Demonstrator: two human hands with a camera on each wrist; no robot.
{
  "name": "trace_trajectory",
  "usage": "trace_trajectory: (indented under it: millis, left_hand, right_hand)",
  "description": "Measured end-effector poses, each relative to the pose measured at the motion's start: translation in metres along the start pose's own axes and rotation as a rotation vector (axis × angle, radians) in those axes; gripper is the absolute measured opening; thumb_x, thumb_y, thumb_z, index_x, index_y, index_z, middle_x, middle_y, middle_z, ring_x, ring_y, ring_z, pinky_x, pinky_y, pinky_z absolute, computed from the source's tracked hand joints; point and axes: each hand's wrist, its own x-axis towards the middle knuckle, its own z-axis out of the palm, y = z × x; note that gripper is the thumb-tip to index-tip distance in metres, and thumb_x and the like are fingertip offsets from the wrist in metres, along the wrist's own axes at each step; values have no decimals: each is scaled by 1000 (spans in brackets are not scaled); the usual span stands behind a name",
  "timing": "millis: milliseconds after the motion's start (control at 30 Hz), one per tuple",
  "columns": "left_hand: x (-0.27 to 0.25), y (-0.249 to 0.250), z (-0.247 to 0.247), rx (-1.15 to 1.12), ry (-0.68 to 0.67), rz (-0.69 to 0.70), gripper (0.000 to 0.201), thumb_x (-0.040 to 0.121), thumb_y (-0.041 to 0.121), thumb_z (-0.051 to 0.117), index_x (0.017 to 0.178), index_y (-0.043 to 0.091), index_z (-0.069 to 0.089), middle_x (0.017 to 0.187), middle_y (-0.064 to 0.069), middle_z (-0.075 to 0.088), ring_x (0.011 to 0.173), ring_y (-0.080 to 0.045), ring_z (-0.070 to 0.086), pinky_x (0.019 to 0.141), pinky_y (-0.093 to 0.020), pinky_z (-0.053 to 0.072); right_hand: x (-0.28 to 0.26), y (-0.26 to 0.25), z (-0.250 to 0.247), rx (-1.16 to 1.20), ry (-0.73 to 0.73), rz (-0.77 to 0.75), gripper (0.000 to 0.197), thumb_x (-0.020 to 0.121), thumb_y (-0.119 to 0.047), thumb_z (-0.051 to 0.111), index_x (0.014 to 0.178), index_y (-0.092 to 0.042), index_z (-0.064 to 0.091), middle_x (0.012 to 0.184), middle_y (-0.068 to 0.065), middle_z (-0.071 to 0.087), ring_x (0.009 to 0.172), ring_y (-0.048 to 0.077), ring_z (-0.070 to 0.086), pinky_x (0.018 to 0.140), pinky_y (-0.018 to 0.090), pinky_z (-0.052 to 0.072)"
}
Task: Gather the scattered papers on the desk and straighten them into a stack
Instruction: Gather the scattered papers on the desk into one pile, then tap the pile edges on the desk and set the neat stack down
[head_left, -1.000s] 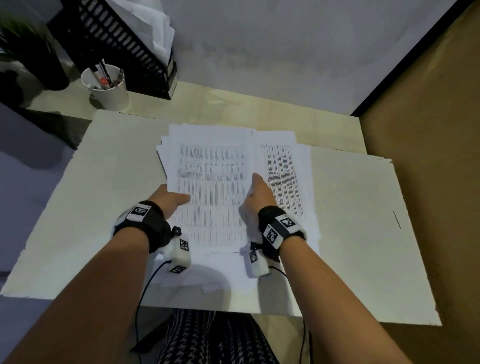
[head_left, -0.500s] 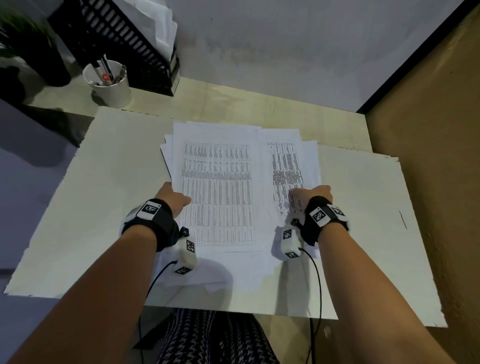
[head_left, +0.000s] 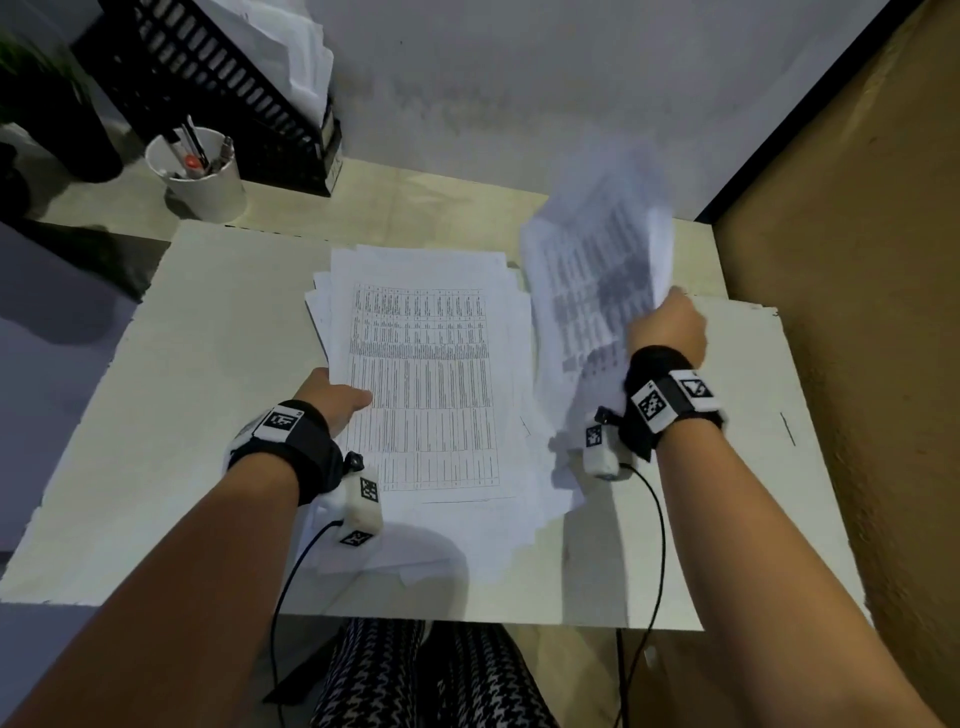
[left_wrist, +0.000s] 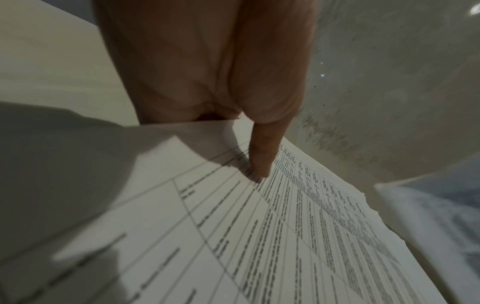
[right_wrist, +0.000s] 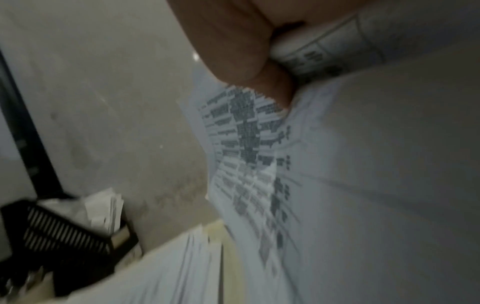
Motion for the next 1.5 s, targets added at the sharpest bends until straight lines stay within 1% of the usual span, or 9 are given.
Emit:
trace_trajectory:
  millis: [200,567,733,867,1000,1233,1333,1433,1500]
  left_hand:
    - [-12,6,0,-132,-43,15,78,88,54,53,147,6,33,150,-9,41,138,-28,39,105,-33,29]
    - [-9,6,5,-510,-137,22,66,96,59,28,153,30,12,161,12,12,150,-12,3,119,-36,-1]
    - [-5,8,5,-429,-186,65,66,95,50,42,151,20,24,158,4,27,149,-16,12,119,-36,3]
    - [9,3,4,-382,-100,27,119,49,71,76,144,11,38,152,-7,40,139,-23,37,108,-35,24]
    - [3,8,7,-166,22,43,83,73,37,71,143,7,36,145,-12,47,129,-31,48,107,-41,39]
    - [-9,17,12,-238,-24,306,46,86,-2,61,130,12,55,118,-3,65,104,-21,60,93,-33,44]
    - [-14,19,8,-268,-108,383,48,85,1,63,127,21,56,121,-2,67,113,-22,61,103,-40,45]
    - [-22,29,4,-316,-174,424,49,85,0,62,128,22,56,123,-3,66,115,-22,61,103,-40,45]
    - [-33,42,4,-349,-201,445,50,82,4,64,126,26,56,124,-4,66,116,-24,61,105,-45,44]
  right_hand:
    - [19,-20,-36,418,196,48,28,88,3,39,109,-6,55,105,16,61,102,32,60,75,26,39]
    - [-91,-5,74,147,-559,33,36,87,-2,54,122,-2,44,103,14,59,89,30,61,72,26,46]
    - [-94,-1,91,-62,-438,-5,90,71,-44,77,138,-5,29,138,15,42,127,33,41,100,43,38]
    - [-93,3,96,-80,-564,-120,108,79,-61,58,150,-6,-1,159,12,7,147,30,5,117,49,12]
    - [-111,5,107,-17,-719,-249,106,82,-64,50,150,-11,-12,160,6,-11,148,22,-10,119,49,-2]
    - [-86,6,92,425,-405,3,91,83,-27,66,151,-13,7,157,11,16,144,27,22,114,42,22]
    - [-59,8,70,606,-488,290,87,82,-17,69,149,-13,14,151,7,30,134,26,39,105,37,35]
    - [-41,5,50,662,-699,331,57,78,-13,75,126,2,48,94,5,70,86,20,66,82,31,47]
    - [-42,-1,33,771,-654,351,59,77,-3,74,129,7,48,107,16,69,90,25,66,83,32,48]
